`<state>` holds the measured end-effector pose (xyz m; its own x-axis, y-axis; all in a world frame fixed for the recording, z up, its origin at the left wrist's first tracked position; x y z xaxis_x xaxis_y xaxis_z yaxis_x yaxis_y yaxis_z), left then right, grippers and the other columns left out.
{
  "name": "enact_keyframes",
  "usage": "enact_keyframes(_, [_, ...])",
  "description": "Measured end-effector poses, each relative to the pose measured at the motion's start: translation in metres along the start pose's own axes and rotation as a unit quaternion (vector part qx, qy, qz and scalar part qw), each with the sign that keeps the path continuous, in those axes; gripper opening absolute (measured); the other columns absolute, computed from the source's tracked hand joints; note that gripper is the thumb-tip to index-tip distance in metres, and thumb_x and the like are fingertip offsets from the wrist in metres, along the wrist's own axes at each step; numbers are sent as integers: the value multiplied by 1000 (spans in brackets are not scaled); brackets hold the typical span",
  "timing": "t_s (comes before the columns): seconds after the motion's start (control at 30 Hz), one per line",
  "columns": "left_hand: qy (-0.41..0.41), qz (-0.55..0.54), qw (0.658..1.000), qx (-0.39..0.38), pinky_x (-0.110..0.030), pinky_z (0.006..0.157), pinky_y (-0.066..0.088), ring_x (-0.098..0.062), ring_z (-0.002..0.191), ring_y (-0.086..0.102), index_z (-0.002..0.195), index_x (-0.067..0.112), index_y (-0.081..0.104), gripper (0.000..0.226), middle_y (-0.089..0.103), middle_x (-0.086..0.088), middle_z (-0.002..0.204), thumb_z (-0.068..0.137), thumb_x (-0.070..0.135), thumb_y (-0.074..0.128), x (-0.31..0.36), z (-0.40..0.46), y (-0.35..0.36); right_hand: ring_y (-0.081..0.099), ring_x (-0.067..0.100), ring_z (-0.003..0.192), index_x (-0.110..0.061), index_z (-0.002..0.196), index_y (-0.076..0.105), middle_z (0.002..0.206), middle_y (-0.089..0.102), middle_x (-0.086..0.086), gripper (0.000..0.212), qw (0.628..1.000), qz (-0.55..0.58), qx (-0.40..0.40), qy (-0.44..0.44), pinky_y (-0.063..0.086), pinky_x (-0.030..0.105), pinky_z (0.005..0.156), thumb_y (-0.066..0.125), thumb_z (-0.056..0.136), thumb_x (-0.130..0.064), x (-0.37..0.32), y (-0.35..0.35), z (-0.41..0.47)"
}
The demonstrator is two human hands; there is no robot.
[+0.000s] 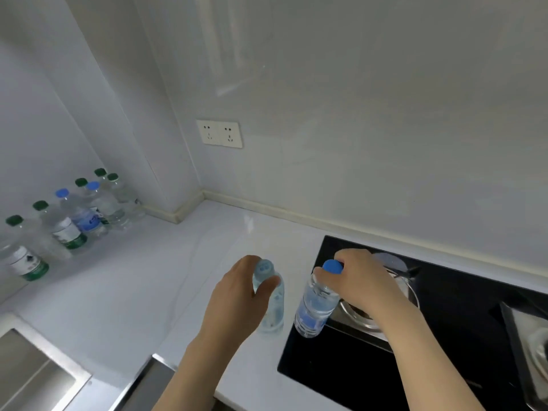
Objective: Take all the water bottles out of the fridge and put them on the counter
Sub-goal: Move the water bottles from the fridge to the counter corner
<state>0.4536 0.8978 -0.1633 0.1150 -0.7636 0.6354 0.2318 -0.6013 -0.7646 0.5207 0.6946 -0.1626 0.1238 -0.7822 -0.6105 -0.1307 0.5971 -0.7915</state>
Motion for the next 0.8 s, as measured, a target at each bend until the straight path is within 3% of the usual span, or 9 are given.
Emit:
enact_keyframes(0.3, [-9, -27, 999, 23, -30, 70, 50, -15, 80, 59, 109, 27, 53, 26, 60, 10, 101, 89, 42, 59, -40, 87, -23, 31, 14, 55, -13, 62, 36, 63, 34, 2, 46, 1000, -5, -5, 0, 25, 26, 51, 67, 79, -42, -32, 24, 80])
enact_keyframes(0.6, [4, -36, 999, -12, -30, 73, 52, -12, 83, 59, 111, 24, 54, 29, 61, 10, 102, 89, 43, 60, -106, 141, -40, 28, 14, 54, -15, 62, 32, 61, 32, -2, 46, 999, -21, -16, 31, 24, 26, 51, 67, 78, -40, -82, 75, 129])
enact_keyframes(0.8, [-5, -52, 998, -26, -23, 61, 41, -11, 69, 54, 107, 27, 52, 24, 61, 11, 97, 89, 42, 59, -166, 179, -77, 28, 16, 56, -16, 63, 30, 62, 32, -2, 46, 999, -25, -19, 41, 25, 29, 53, 66, 78, -40, -139, 120, 162])
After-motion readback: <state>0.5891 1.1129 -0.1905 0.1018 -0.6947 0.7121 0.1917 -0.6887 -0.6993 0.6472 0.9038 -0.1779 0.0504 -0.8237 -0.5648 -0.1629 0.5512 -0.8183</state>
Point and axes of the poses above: each hand's wrist, its own z-axis towards the middle knuckle, its own y-axis out of the palm, x = y × z, the point moved 2 cm from there along z, towards the middle knuckle
